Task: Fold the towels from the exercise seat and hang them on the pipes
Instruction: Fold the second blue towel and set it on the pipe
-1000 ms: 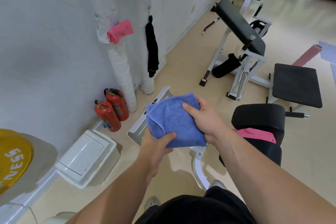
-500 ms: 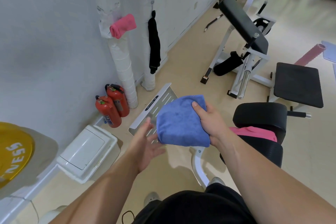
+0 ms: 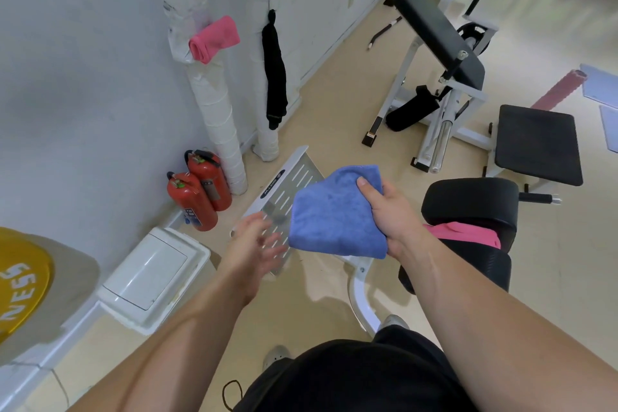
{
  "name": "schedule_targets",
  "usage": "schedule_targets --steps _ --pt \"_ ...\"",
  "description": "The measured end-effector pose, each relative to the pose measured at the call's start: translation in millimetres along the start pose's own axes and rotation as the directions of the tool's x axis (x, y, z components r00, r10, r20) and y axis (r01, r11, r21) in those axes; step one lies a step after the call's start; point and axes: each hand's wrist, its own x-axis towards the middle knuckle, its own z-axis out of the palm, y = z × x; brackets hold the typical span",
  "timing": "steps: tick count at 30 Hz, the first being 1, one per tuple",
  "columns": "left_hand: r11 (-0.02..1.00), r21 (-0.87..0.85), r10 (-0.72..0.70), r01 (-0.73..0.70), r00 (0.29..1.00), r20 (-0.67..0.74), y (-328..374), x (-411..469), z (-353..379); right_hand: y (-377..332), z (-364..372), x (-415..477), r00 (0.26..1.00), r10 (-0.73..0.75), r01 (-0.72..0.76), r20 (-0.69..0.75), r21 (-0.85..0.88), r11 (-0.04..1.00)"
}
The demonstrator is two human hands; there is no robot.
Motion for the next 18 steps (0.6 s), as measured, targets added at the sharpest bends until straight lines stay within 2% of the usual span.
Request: schedule_targets --steps 1,3,4,6,8,11,13,16,18 --pt "0.992 0.085 -0.101 0.093 0.989 0.104 -1 -4 4 1 1 -1 1.000 0.014 -0.014 0.012 0.018 1.000" --pt "0.962 0.181 -0.253 0.203 0.912 0.324 -4 -16 12 2 3 -6 0.997 0.040 -0.043 0.061 0.047 0.998" --pt "0.968 0.132 -0.250 0.214 0.883 0.398 -5 -17 14 2 3 -8 0.995 0.050 -0.054 0.087 0.045 0.998" --pt "0.984 -0.030 -0.145 0.177 0.879 0.454 -3 -14 19 3 3 -11 0.993 0.053 -0.054 0.110 0.008 0.999" --pt "0.990 -0.110 -0.039 0.093 0.908 0.416 4 -12 24 5 2 -12 0.995 0.035 -0.032 0.088 -0.036 0.999" --pt "0.995 -0.048 0.101 -0.092 0.968 0.230 12 -16 29 7 -4 -10 0.999 0.016 -0.016 0.034 -0.008 1.000" --pt "0.977 -0.042 0.213 -0.209 0.962 0.170 13 -16 31 9 -9 -10 0.997 0.026 -0.027 0.077 0.005 1.000" --pt "0.934 -0.008 0.357 -0.358 0.928 0.111 15 -19 36 9 -11 -15 0.980 -0.002 0.029 0.201 -0.129 0.991" --pt "0.898 0.064 0.426 -0.436 0.896 0.128 16 -20 35 10 -11 -17 0.974 -0.049 0.090 0.220 -0.181 0.979"
